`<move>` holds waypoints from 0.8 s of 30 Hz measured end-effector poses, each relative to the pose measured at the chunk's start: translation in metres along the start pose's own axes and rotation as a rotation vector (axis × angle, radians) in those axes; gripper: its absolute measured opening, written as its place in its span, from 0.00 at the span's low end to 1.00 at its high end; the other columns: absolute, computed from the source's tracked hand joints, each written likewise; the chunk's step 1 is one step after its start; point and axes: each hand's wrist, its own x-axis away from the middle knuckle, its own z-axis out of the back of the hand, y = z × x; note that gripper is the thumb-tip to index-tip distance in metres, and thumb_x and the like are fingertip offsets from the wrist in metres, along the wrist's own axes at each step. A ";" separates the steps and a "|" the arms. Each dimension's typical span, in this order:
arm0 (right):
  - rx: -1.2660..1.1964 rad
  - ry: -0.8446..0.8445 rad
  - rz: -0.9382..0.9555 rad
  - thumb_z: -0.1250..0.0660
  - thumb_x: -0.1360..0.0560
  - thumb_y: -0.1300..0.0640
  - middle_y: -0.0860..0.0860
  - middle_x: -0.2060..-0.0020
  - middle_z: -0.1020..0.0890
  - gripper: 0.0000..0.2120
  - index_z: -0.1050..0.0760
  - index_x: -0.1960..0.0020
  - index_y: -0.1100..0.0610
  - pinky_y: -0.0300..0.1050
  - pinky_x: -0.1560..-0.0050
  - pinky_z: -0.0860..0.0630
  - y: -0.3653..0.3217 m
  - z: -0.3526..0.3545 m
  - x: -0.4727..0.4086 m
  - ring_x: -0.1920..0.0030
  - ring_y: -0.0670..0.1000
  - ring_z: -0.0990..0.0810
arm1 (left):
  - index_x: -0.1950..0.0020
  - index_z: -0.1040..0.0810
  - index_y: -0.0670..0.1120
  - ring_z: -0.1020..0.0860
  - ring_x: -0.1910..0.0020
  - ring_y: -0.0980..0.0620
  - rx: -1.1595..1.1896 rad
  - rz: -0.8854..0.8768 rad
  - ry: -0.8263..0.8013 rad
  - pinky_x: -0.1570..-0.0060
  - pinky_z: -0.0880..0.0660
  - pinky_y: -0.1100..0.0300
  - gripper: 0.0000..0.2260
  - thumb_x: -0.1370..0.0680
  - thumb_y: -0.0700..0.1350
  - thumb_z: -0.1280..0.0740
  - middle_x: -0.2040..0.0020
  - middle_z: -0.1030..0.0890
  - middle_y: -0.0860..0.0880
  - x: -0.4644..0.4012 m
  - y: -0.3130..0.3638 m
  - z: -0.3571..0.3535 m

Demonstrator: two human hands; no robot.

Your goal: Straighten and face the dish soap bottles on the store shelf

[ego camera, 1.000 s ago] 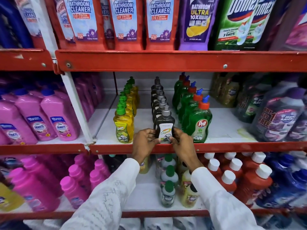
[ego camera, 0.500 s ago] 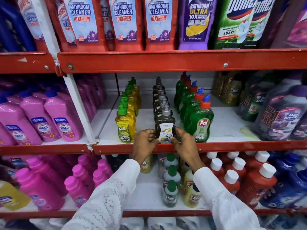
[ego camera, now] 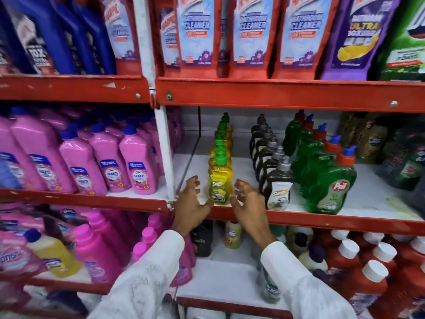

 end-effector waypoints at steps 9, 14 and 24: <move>0.014 -0.113 -0.054 0.30 0.25 0.64 0.53 0.43 0.15 0.17 0.21 0.36 0.59 0.40 0.37 0.23 0.006 -0.004 -0.010 0.45 0.45 0.17 | 0.37 0.23 0.43 0.17 0.57 0.53 -0.028 -0.082 -0.156 0.57 0.27 0.74 0.20 0.28 0.42 0.25 0.46 0.14 0.44 -0.024 -0.009 -0.002; 0.028 -0.139 -0.067 0.30 0.24 0.63 0.52 0.42 0.15 0.18 0.22 0.35 0.59 0.37 0.38 0.25 0.006 -0.003 -0.011 0.43 0.44 0.18 | 0.43 0.22 0.44 0.19 0.64 0.56 -0.008 -0.088 -0.135 0.61 0.25 0.73 0.18 0.30 0.43 0.23 0.52 0.14 0.46 -0.022 -0.014 0.001; -0.013 -0.178 -0.087 0.30 0.25 0.63 0.51 0.42 0.16 0.18 0.22 0.35 0.58 0.39 0.37 0.24 0.014 -0.003 -0.013 0.46 0.38 0.18 | 0.45 0.21 0.47 0.17 0.62 0.56 -0.013 -0.104 -0.130 0.56 0.19 0.60 0.16 0.30 0.45 0.22 0.54 0.13 0.47 -0.021 -0.016 0.002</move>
